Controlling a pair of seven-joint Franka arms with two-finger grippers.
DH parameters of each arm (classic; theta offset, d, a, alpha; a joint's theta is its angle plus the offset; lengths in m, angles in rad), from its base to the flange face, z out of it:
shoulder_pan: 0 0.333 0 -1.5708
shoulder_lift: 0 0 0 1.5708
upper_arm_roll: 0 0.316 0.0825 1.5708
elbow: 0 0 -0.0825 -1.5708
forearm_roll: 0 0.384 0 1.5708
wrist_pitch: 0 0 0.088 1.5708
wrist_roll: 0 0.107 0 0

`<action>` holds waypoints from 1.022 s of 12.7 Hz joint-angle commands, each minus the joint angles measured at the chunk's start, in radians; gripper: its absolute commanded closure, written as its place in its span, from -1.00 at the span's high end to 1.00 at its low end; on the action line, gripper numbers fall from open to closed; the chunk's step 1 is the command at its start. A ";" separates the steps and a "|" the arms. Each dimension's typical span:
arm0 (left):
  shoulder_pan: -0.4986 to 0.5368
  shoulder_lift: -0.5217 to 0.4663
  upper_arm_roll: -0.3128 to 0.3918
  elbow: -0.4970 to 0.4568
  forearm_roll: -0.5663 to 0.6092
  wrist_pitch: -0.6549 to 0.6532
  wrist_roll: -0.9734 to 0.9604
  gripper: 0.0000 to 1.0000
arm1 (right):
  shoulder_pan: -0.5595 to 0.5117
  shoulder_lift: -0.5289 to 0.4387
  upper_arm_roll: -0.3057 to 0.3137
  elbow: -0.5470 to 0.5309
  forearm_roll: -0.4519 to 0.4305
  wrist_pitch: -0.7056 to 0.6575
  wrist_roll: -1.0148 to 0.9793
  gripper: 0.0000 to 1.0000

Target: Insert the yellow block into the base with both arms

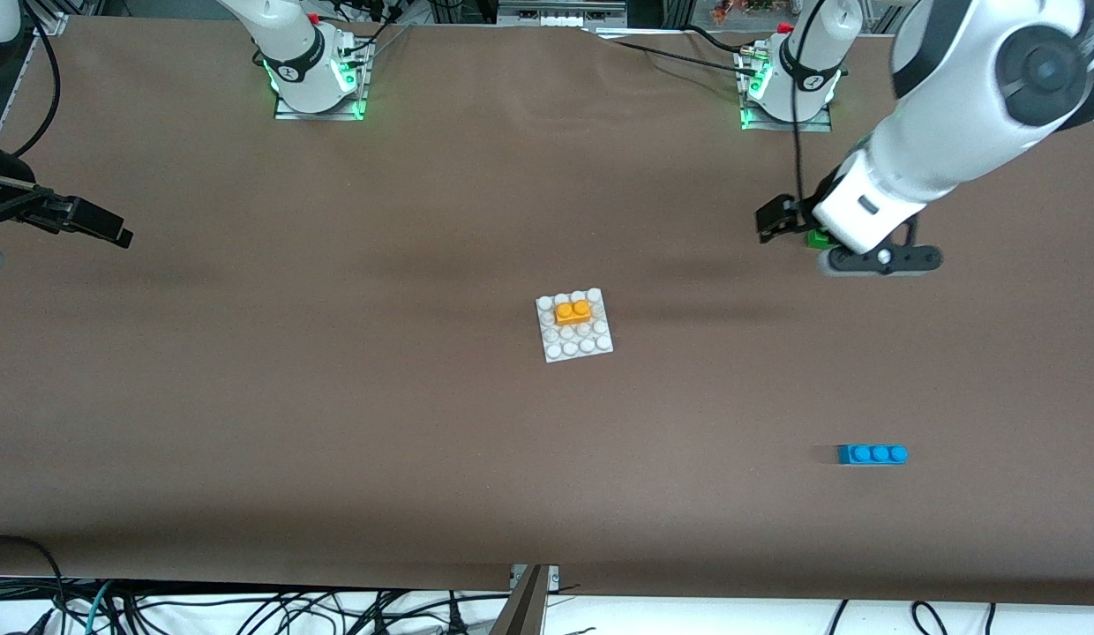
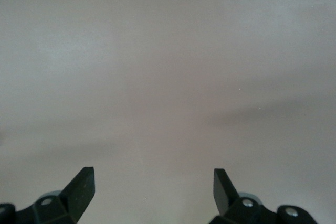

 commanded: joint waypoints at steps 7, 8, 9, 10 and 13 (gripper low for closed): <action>0.125 -0.161 0.038 -0.076 0.102 -0.076 0.262 1.00 | -0.009 -0.030 0.011 -0.025 -0.002 -0.001 -0.005 1.00; 0.125 -0.146 0.037 -0.045 0.103 -0.087 0.262 1.00 | -0.009 -0.030 0.011 -0.025 -0.004 -0.001 -0.005 1.00; 0.125 -0.142 0.035 -0.042 0.102 -0.090 0.262 1.00 | -0.009 -0.030 0.011 -0.025 -0.004 -0.001 -0.005 1.00; 0.125 -0.142 0.035 -0.043 0.102 -0.096 0.262 1.00 | -0.009 -0.030 0.011 -0.025 -0.004 -0.001 -0.005 1.00; 0.132 -0.142 0.040 -0.040 0.103 -0.103 0.263 1.00 | -0.009 -0.030 0.011 -0.025 -0.004 -0.001 -0.004 1.00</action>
